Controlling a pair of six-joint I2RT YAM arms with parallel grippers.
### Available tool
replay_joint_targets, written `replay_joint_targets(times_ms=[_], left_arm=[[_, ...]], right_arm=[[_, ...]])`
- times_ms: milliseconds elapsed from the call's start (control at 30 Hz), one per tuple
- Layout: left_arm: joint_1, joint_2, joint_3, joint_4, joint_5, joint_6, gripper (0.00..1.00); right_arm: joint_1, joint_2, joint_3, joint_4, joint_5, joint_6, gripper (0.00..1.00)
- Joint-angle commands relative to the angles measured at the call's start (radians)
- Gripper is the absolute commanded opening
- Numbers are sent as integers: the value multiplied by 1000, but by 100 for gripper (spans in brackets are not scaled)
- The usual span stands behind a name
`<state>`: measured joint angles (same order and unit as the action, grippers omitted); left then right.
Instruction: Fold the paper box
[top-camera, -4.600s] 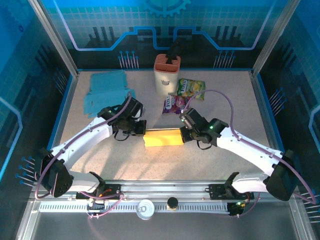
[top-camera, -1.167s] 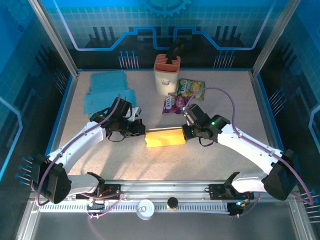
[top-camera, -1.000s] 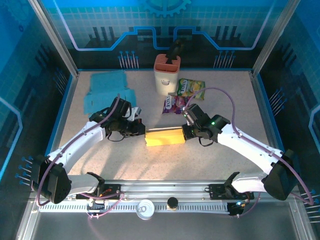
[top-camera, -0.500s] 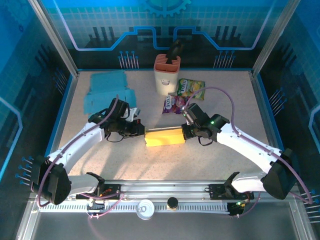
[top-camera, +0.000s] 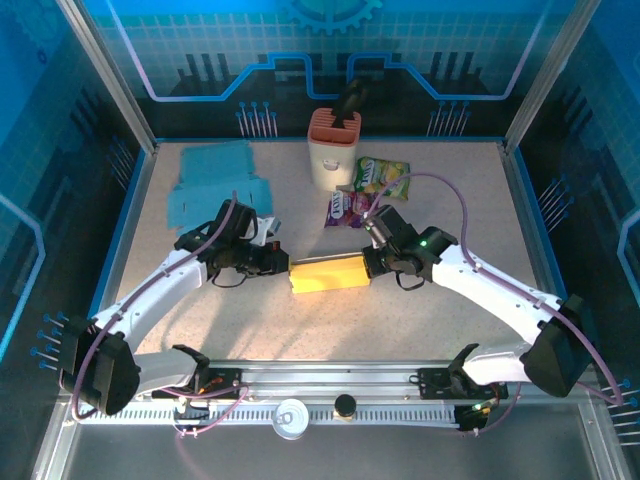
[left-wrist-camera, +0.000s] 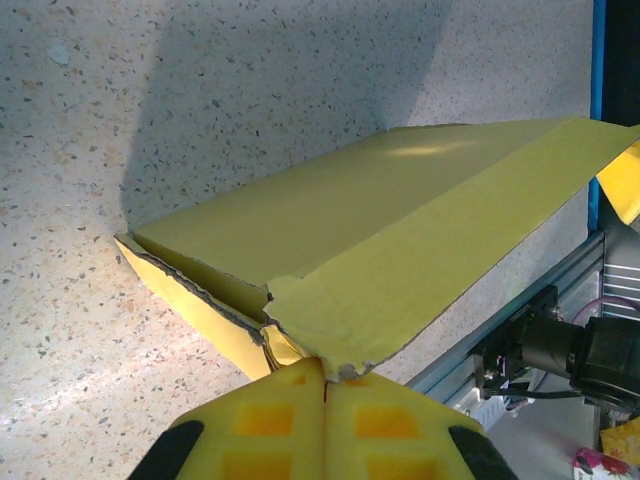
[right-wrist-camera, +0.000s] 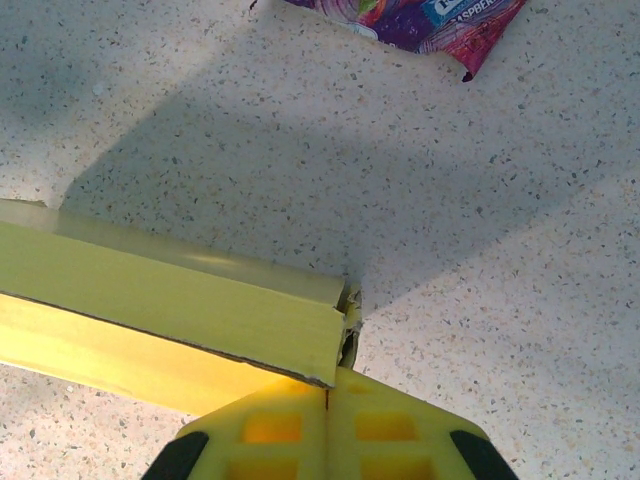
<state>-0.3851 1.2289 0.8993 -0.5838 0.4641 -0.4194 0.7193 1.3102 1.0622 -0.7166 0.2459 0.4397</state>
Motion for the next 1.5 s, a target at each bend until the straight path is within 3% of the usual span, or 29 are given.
replay_joint_targets(times_ms=[0,167,333,433,567,767,867,1167,1467], left_arm=[[-3,-8,-26,-52,4,34,0],[-1,-18,-16,-61,-3,30,0],[-13,-54,27,-91,-64,-19,27],[-95,-96,43,-96,-176,-74,37],[-227,-144,34,-89,-426,-148,43],[-343,-130,69,-151,-751,-138,41],[-379,-103,92,-181,-827,-130,41],[-414,-28,114,-133,-843,-139,38],[-417,25,139,-137,-838,-129,20]], right_arm=[[6,13,38,43,-69,-24,0],[5,14,41,39,-72,-23,0],[12,13,42,38,-68,-17,0],[15,11,38,39,-62,2,0],[21,18,35,37,-47,57,0],[35,34,32,25,-20,118,0],[36,28,27,22,-10,138,0],[35,31,28,20,-11,154,0],[34,26,20,27,-13,152,0]])
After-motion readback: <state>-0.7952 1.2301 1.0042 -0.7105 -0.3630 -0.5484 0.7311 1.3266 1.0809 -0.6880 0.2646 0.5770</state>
